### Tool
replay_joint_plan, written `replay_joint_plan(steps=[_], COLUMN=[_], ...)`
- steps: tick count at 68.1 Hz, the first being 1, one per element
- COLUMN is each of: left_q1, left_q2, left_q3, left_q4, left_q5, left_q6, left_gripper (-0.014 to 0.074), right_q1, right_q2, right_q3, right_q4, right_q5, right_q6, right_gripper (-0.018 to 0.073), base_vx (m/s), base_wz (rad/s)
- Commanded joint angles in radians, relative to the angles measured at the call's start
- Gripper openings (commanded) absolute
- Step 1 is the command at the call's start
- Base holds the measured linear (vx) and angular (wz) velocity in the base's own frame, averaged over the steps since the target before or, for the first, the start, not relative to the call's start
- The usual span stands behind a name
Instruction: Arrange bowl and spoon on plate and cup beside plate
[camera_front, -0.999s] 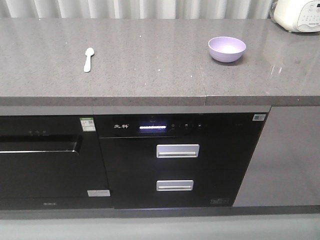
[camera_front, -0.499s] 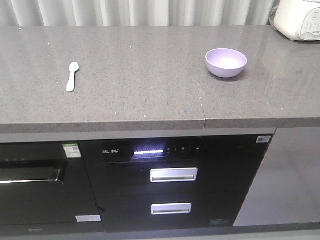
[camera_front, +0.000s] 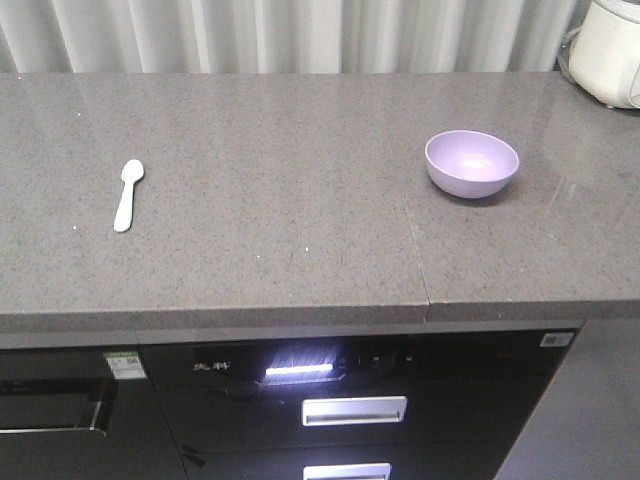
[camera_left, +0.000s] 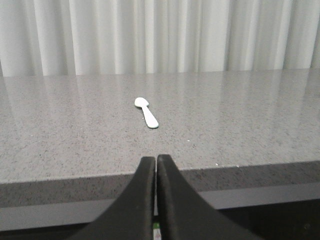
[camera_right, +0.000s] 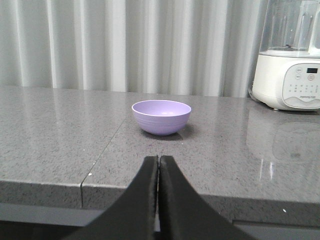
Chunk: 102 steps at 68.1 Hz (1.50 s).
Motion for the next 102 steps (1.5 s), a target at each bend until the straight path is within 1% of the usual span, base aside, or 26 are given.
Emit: replay_joint_plan(steps=[1,55,102], left_q1=[-0.005,-0.005,-0.005], left_q2=[-0.015,-0.015,-0.015], left_q3=[-0.018,-0.018,-0.018], left_q4=[-0.004,-0.004,-0.004], left_q5=[-0.083,-0.083,-0.083], left_q6=[-0.002,-0.002,-0.002], left_gripper=[-0.0006,-0.0006,-0.0006], right_q1=[-0.007,-0.007,-0.007], right_q2=[-0.009,-0.009,-0.009], right_q3=[0.008,0.008,0.008], right_q4=[-0.001,-0.001,-0.001], right_q5=[-0.079,-0.079,-0.079], right_q6=[0.0,0.0,0.0], right_gripper=[-0.0003,-0.0003,-0.0003], base_vx=[0.19,0.16,0.04], base_wz=[0.03,0.03,0.01])
